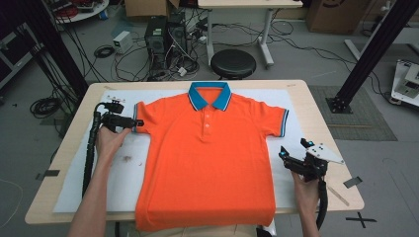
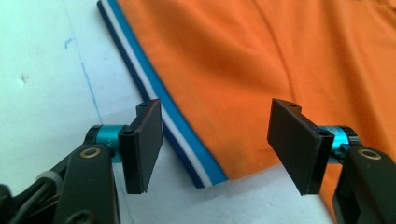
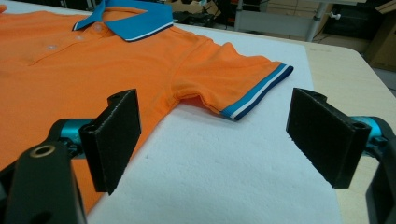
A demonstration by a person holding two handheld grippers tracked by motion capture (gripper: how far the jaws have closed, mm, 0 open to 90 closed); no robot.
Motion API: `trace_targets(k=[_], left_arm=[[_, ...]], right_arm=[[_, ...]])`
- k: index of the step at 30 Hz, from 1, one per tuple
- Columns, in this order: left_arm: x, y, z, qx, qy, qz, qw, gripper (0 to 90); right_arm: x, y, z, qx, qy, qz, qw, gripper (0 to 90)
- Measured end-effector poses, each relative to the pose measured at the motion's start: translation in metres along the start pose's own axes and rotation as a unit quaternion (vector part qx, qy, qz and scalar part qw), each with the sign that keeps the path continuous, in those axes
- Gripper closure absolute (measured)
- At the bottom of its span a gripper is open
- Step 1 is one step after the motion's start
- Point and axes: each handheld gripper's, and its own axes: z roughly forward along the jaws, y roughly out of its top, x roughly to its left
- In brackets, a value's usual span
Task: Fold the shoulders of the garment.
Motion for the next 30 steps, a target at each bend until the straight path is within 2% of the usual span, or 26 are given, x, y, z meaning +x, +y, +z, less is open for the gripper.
trace_targets(k=[2,4,5,9,12,14,15,16,17,18,20,25,30], left_arm=[[-0.001,0.0,0.002,0.001,0.005,-0.001,1.0,37.5],[-0.003,0.0,0.003,0.004,0.004,0.004,1.0,37.8],[-0.006,0.0,0.005,0.007,0.011,0.011,0.9999,37.7],[-0.005,-0.002,0.01,0.019,0.018,0.007,0.9996,36.9],[-0.006,-0.004,0.012,0.02,0.019,0.008,0.9996,36.4],[-0.007,-0.006,0.012,0.012,0.023,0.009,0.9996,36.4],[-0.009,-0.008,0.012,0.009,0.03,0.025,0.9992,36.5],[-0.009,-0.008,0.012,0.009,0.03,0.025,0.9992,36.6],[-0.014,-0.01,0.013,0.009,0.05,0.043,0.9978,37.5],[-0.014,-0.01,0.013,0.009,0.05,0.043,0.9978,37.6],[-0.019,-0.01,0.015,0.013,0.068,0.052,0.9962,36.6],[-0.022,-0.01,0.016,0.012,0.081,0.033,0.9961,35.3],[-0.025,-0.01,0.017,0.01,0.088,0.034,0.9955,34.1]], right_arm=[[0.0,0.0,0.0,0.0,-0.002,-0.003,1.0,18.4],[0.001,0.0,0.0,0.0,-0.001,-0.004,1.0,18.4],[0.001,0.0,0.0,0.001,-0.003,-0.006,1.0,18.4],[0.001,0.0,0.0,0.001,-0.003,-0.007,1.0,18.4],[0.001,0.0,0.0,0.001,-0.004,-0.007,1.0,18.4],[0.001,0.0,0.0,0.001,-0.004,-0.006,1.0,18.4],[0.002,0.0,0.0,0.001,-0.005,-0.006,1.0,18.4],[0.002,0.0,0.0,0.001,-0.005,-0.006,1.0,18.4],[0.001,0.0,0.001,0.0,-0.005,-0.01,0.9999,18.4],[0.001,0.0,0.001,0.0,-0.005,-0.01,0.9999,18.4],[0.001,0.0,0.001,0.001,-0.006,-0.011,0.9999,18.4],[0.002,0.0,0.001,0.001,-0.008,-0.011,0.9999,18.4],[0.002,0.0,0.001,0.001,-0.008,-0.012,0.9999,18.4]])
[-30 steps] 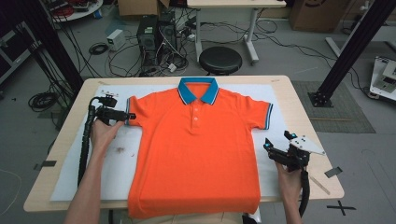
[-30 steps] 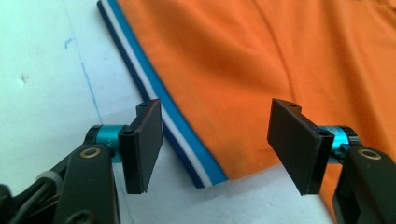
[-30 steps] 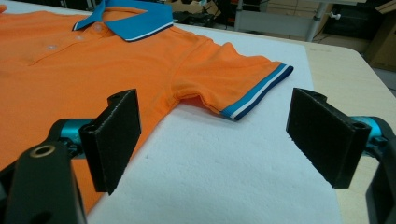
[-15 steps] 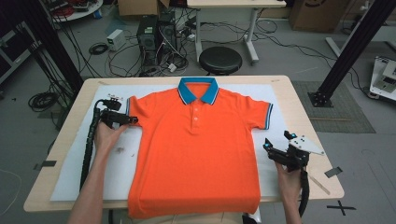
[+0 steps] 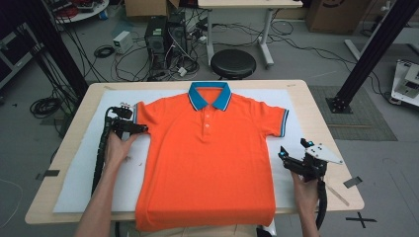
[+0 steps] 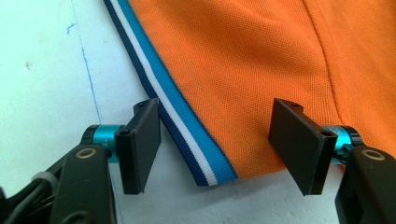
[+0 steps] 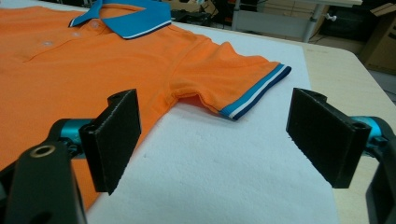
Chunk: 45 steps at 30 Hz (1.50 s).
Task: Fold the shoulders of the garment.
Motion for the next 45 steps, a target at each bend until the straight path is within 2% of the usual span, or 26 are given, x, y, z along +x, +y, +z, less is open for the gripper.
trace_targets(k=[6,12,18,20,21,26,28,30,34,35,36,38,39,40,41,44,45], left_arm=[[0.001,0.0,-0.001,0.003,-0.001,0.003,1.0,36.7],[0.0,0.001,-0.005,0.005,-0.006,0.009,0.9999,53.0],[-0.002,0.002,-0.004,-0.005,-0.017,0.001,0.9998,63.9],[0.001,0.002,-0.006,-0.01,-0.024,-0.007,0.9996,66.5],[0.002,0.002,-0.009,-0.021,-0.033,-0.018,0.9991,70.3],[0.001,0.004,-0.015,-0.033,-0.038,-0.016,0.9986,72.9],[0.0,0.004,-0.017,-0.034,-0.042,-0.021,0.9983,73.4],[-0.002,0.006,-0.02,-0.04,-0.047,-0.015,0.998,73.8],[-0.008,0.01,-0.027,-0.05,-0.056,-0.011,0.9971,73.9],[-0.013,0.016,-0.028,-0.038,-0.058,0.0,0.9976,73.9],[-0.013,0.016,-0.028,-0.038,-0.058,0.0,0.9976,73.9],[-0.022,0.023,-0.03,-0.041,-0.057,0.016,0.9974,73.9],[-0.032,0.031,-0.033,-0.047,-0.062,0.033,0.9964,74.3],[-0.032,0.031,-0.033,-0.047,-0.062,0.033,0.9964,74.5],[-0.044,0.039,-0.031,-0.042,-0.064,0.048,0.9959,75.2],[-0.052,0.044,-0.027,-0.038,-0.071,0.053,0.9954,80.1],[-0.058,0.046,-0.021,-0.039,-0.082,0.047,0.9947,80.4]], right_arm=[[0.0,0.0,0.0,-0.001,-0.001,-0.002,1.0,18.4],[0.0,0.0,0.0,-0.002,-0.001,-0.004,1.0,18.4],[0.0,0.0,0.0,-0.001,-0.001,-0.002,1.0,18.4],[0.0,0.0,0.0,-0.001,-0.001,-0.002,1.0,18.4],[0.001,0.0,0.0,0.001,0.0,0.001,1.0,18.4],[0.001,0.0,0.0,0.001,0.0,-0.003,1.0,18.4],[0.001,0.0,0.0,0.003,0.0,0.0,1.0,18.4],[0.001,0.0,0.0,0.003,-0.001,-0.001,1.0,18.4],[0.001,0.0,0.0,0.003,-0.001,0.0,1.0,18.4],[0.001,0.0,0.0,0.004,-0.001,-0.001,1.0,18.4],[0.001,0.0,0.0,0.004,-0.001,-0.001,1.0,18.4],[0.001,0.0,0.0,0.004,-0.002,-0.002,1.0,18.4],[0.001,0.0,0.001,0.003,-0.001,-0.003,1.0,18.4],[0.001,0.0,0.001,0.003,-0.001,-0.003,1.0,18.4],[0.001,0.0,0.001,0.003,-0.001,-0.003,1.0,18.4],[0.001,0.0,0.001,0.004,-0.001,-0.002,1.0,18.4],[0.001,0.0,0.001,0.004,-0.002,-0.003,1.0,18.4]])
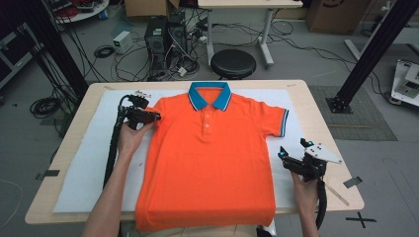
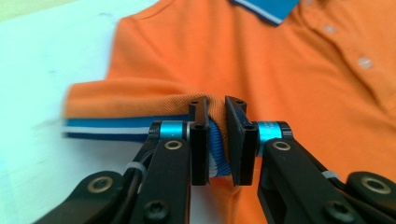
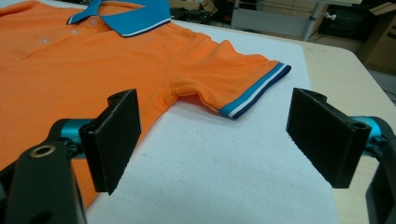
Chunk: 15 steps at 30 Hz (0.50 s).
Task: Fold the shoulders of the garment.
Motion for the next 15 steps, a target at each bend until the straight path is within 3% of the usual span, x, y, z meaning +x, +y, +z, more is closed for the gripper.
trace_targets(k=[3,7,8,11,12,15], left_arm=[[-0.006,0.0,0.008,0.007,-0.003,0.005,1.0,81.0],[-0.018,0.001,0.019,0.012,-0.024,0.015,0.9995,83.7],[-0.026,0.002,0.024,0.015,-0.03,0.028,0.9991,83.9],[-0.033,0.003,0.029,0.02,-0.035,0.041,0.9983,84.0],[-0.042,0.003,0.035,0.031,-0.038,0.059,0.997,84.1],[-0.049,0.002,0.042,0.044,-0.041,0.069,0.9958,83.9]], right_arm=[[0.0,0.0,0.0,0.0,0.0,0.0,1.0,18.4],[0.0,0.0,0.0,0.0,0.001,-0.003,1.0,18.4],[0.001,0.0,0.001,0.003,0.001,-0.001,1.0,18.4],[0.001,0.0,0.001,0.003,0.001,-0.002,1.0,18.4],[0.001,0.0,0.001,0.005,0.0,-0.001,1.0,18.4],[0.001,0.0,0.001,0.005,0.0,-0.003,1.0,18.4]])
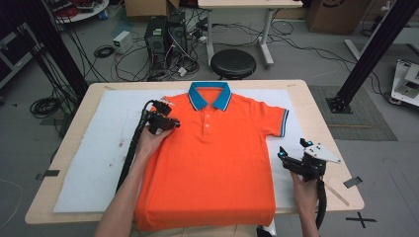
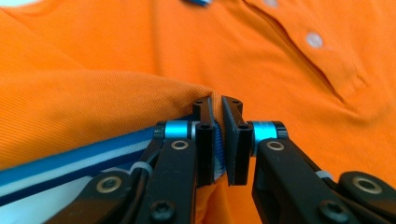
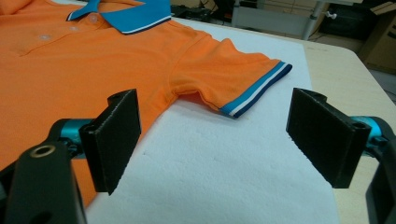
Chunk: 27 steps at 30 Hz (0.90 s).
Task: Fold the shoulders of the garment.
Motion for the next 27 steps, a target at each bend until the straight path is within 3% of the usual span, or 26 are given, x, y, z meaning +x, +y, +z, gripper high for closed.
trace_targets(k=[3,14,16,17,18,20,21,22,24,25,27], left_arm=[[-0.003,-0.002,0.013,0.023,-0.007,0.001,0.9997,83.6],[-0.013,-0.002,0.014,0.028,-0.018,0.028,0.999,82.5],[-0.011,-0.002,0.01,0.021,-0.018,0.021,0.9994,69.3],[-0.008,0.0,0.0,0.005,-0.006,0.009,0.9999,64.7],[-0.008,0.0,0.0,0.005,-0.006,0.009,0.9999,62.1],[-0.002,0.002,-0.012,-0.012,0.003,-0.004,0.9999,60.1],[0.007,0.004,-0.023,-0.023,0.022,-0.02,0.9993,58.0],[0.007,0.004,-0.023,-0.023,0.022,-0.02,0.9993,56.7],[0.016,0.003,-0.032,-0.039,0.036,-0.04,0.9978,55.3],[0.03,0.0,-0.04,-0.048,0.049,-0.067,0.9954,54.7],[0.037,-0.002,-0.042,-0.048,0.057,-0.078,0.9942,54.7]], right_arm=[[0.0,0.0,0.0,0.001,0.001,-0.001,1.0,18.4],[0.001,0.0,0.001,0.003,-0.001,-0.005,1.0,18.4],[0.001,0.0,0.001,0.003,-0.001,-0.005,1.0,18.4],[0.001,0.0,0.001,0.003,-0.001,-0.006,1.0,18.4],[0.001,0.0,0.001,0.003,-0.001,-0.006,1.0,18.4],[0.001,0.0,0.001,0.004,0.0,-0.005,1.0,18.4],[0.002,0.0,0.001,0.004,-0.001,-0.005,1.0,18.4],[0.002,0.0,0.001,0.004,-0.001,-0.005,1.0,18.4],[0.002,0.0,0.001,0.005,-0.001,-0.005,1.0,18.4],[0.002,0.0,0.001,0.005,-0.001,-0.005,1.0,18.4],[0.002,0.0,0.001,0.004,-0.001,-0.006,1.0,18.4]])
